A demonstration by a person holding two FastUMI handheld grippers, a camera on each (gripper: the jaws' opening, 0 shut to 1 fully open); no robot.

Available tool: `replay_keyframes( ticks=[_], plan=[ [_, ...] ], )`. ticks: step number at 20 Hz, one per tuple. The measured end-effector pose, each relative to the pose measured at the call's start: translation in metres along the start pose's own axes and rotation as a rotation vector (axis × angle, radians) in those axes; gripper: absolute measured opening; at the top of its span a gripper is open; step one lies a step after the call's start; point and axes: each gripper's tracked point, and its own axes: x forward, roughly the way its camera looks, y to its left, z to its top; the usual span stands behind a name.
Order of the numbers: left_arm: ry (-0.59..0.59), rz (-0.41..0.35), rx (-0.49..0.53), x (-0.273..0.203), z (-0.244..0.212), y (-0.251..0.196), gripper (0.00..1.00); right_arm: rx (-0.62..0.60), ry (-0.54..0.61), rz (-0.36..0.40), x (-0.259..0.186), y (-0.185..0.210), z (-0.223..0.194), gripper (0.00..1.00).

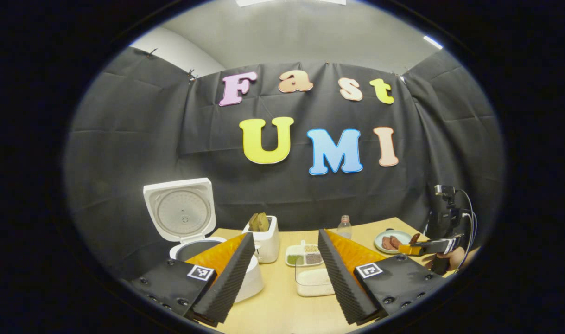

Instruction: Close the left gripper, press the button to open the rice cooker; take a wooden spoon from the chopstick holder with the right hand, scoop a spoonful of rice and pour it into the rice cooker, then put the wooden spoon back into the chopstick holder.

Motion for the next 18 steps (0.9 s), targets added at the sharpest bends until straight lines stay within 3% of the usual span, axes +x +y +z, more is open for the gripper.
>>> replay_keyframes(
  ticks=[2, 5, 6, 7, 11, 13, 14, 18],
  plan=[
    [-0.013, 0.0, -0.013, 0.003, 0.004, -0.002, 0.95, -0.069, -0.044, -0.065, -0.015, -0.019, 0.013, 0.99],
    [-0.028, -0.009, -0.036, 0.011, 0.011, -0.003, 0.92, -0.093, -0.148, -0.085, -0.05, -0.026, 0.045, 0.99],
    [-0.029, -0.011, -0.041, 0.015, 0.013, -0.002, 0.95, -0.099, -0.181, -0.081, -0.061, -0.024, 0.055, 1.0],
    [-0.03, -0.012, -0.042, 0.019, 0.016, 0.0, 0.92, -0.096, -0.21, -0.074, -0.071, -0.022, 0.067, 0.99],
    [-0.029, -0.003, -0.049, 0.038, 0.027, 0.02, 0.95, -0.08, -0.318, -0.036, -0.104, -0.003, 0.115, 0.99],
    [-0.038, 0.014, -0.061, 0.048, 0.037, 0.038, 0.92, -0.088, -0.366, -0.009, -0.117, 0.011, 0.133, 0.99],
    [-0.04, 0.029, -0.068, 0.054, 0.04, 0.049, 0.95, -0.093, -0.383, 0.01, -0.121, 0.016, 0.14, 0.96],
    [-0.063, 0.094, -0.1, 0.076, 0.059, 0.097, 0.92, -0.072, -0.356, 0.114, -0.127, 0.05, 0.143, 0.99]
  ],
)
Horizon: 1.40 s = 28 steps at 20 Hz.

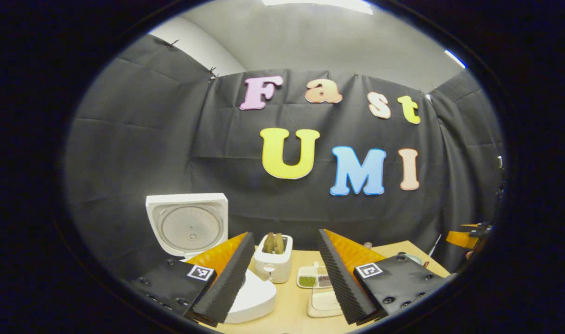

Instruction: Close the left gripper, press the button to open the rice cooker; take a wooden spoon from the chopstick holder with the right hand, scoop a spoonful of rice and pour it into the rice cooker, then put the wooden spoon back into the chopstick holder.

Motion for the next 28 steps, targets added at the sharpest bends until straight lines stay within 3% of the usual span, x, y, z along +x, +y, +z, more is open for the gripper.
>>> replay_keyframes(
  ticks=[4, 5, 10, 11, 12, 17, 18, 19, 21, 28],
  plan=[
    [-0.003, 0.034, 0.014, 0.031, 0.019, 0.042, 0.92, 0.017, 0.005, 0.058, -0.002, 0.029, 0.001, 1.0],
    [-0.003, 0.045, 0.009, 0.041, 0.025, 0.056, 0.95, 0.01, 0.002, 0.063, -0.003, 0.034, 0.005, 0.99],
    [-0.012, 0.1, 0.003, 0.094, 0.047, 0.126, 0.92, -0.048, -0.048, 0.061, -0.001, 0.055, 0.03, 0.99],
    [-0.002, 0.118, 0.003, 0.105, 0.049, 0.14, 0.99, -0.051, -0.05, 0.059, 0.0, 0.058, 0.032, 0.99],
    [0.007, 0.132, -0.002, 0.116, 0.05, 0.155, 0.92, -0.049, -0.047, 0.059, 0.001, 0.062, 0.032, 0.99],
    [0.064, 0.256, -0.05, 0.173, 0.053, 0.224, 0.92, -0.039, -0.028, 0.037, 0.002, 0.072, 0.026, 0.99],
    [0.072, 0.267, -0.048, 0.184, 0.053, 0.234, 0.92, -0.046, -0.026, 0.032, 0.002, 0.073, 0.026, 0.99],
    [0.083, 0.275, -0.046, 0.196, 0.051, 0.243, 0.98, -0.051, -0.026, 0.026, 0.004, 0.074, 0.026, 0.99],
    [0.107, 0.292, -0.062, 0.214, 0.043, 0.259, 0.92, -0.052, -0.019, 0.017, 0.005, 0.074, 0.025, 0.99],
    [0.272, 0.392, -0.095, 0.25, -0.006, 0.295, 0.95, -0.037, -0.031, 0.009, 0.011, 0.075, 0.035, 0.99]
  ],
)
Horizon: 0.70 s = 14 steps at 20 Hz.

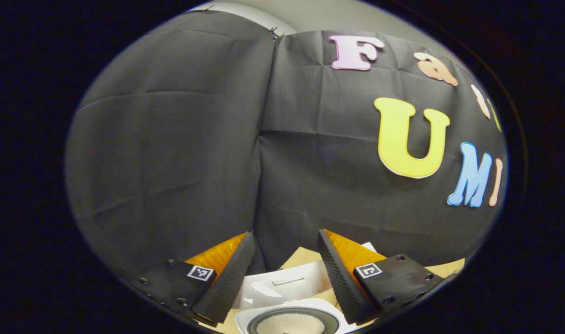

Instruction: Close the left gripper, press the button to open the rice cooker; take a wooden spoon from the chopstick holder with the right hand, scoop a spoonful of rice and pour it into the rice cooker, then put the wooden spoon back into the chopstick holder.

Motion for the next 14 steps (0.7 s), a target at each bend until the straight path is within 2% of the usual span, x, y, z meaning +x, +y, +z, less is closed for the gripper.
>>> replay_keyframes(
  ticks=[2, 3, 5, 8, 10, 14],
  plan=[
    [-0.008, -0.012, 0.006, -0.005, 0.004, -0.008, 0.95, -0.01, 0.001, 0.011, 0.001, 0.002, 0.002, 0.99],
    [-0.011, -0.021, 0.015, -0.007, 0.001, -0.011, 0.99, -0.009, -0.003, 0.019, 0.0, 0.002, 0.005, 0.99],
    [-0.004, -0.035, 0.003, -0.019, -0.006, -0.015, 0.96, -0.002, -0.012, 0.034, 0.0, 0.004, 0.009, 0.99],
    [0.0, -0.053, 0.005, -0.045, -0.019, -0.023, 0.98, 0.008, -0.023, 0.053, -0.006, 0.001, 0.012, 0.99],
    [0.001, -0.049, 0.0, -0.06, -0.03, -0.028, 0.95, 0.006, -0.025, 0.059, -0.009, -0.003, 0.012, 0.99],
    [0.011, -0.04, 0.002, -0.089, -0.06, -0.041, 0.96, 0.001, -0.034, 0.05, -0.02, -0.017, 0.017, 0.99]
  ],
)
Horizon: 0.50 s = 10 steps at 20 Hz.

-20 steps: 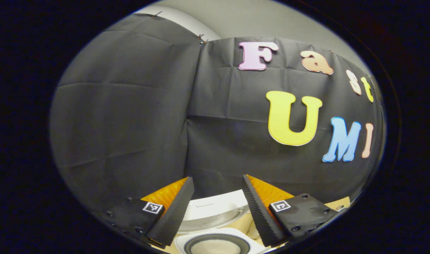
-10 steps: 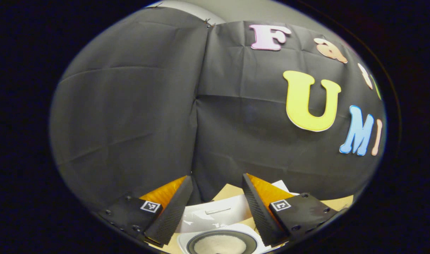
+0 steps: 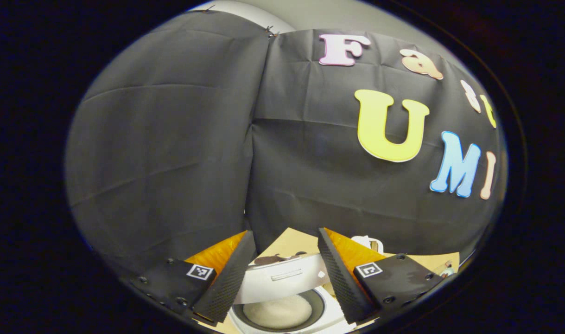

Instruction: Close the left gripper, press the button to open the rice cooker; take a wooden spoon from the chopstick holder with the right hand, scoop a spoonful of rice and pour it into the rice cooker, then put the wooden spoon back into the chopstick holder.

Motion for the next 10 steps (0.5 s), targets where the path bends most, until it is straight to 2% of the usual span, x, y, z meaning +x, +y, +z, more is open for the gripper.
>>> replay_keyframes(
  ticks=[1, 2, 3, 4, 8, 10],
  plan=[
    [0.008, 0.002, -0.007, -0.006, -0.007, -0.003, 0.99, 0.004, -0.01, 0.002, -0.003, -0.002, 0.004, 0.99],
    [0.017, 0.001, -0.012, -0.012, -0.016, -0.007, 0.92, 0.007, -0.02, 0.003, -0.006, -0.003, 0.009, 0.99],
    [0.026, -0.002, -0.012, -0.017, -0.023, -0.01, 0.95, 0.007, -0.032, 0.003, -0.009, -0.004, 0.014, 0.99],
    [0.034, -0.006, -0.011, -0.023, -0.033, -0.013, 0.92, 0.007, -0.044, 0.004, -0.012, -0.006, 0.019, 0.99],
    [0.073, -0.028, -0.031, -0.036, -0.064, -0.021, 0.99, -0.012, -0.075, 0.005, -0.02, -0.01, 0.031, 0.99],
    [0.092, -0.035, -0.039, -0.04, -0.079, -0.024, 0.96, -0.014, -0.073, 0.007, -0.023, -0.011, 0.03, 0.99]
  ],
)
